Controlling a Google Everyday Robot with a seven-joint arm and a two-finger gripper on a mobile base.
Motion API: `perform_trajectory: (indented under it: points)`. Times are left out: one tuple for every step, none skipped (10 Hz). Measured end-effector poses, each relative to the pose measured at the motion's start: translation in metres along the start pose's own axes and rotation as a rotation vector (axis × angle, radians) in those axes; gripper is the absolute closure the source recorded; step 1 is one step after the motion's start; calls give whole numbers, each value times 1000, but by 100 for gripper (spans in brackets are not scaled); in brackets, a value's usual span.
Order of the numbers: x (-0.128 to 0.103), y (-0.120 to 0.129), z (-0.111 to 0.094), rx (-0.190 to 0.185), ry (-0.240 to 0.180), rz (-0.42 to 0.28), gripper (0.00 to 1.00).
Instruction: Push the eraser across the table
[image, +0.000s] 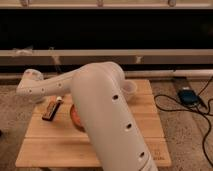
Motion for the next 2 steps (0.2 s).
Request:
perform_trajectory:
  points:
    - [0,0,-5,-24,-15,-10,20]
    - [-1,0,-8,-36,-21,-14,20]
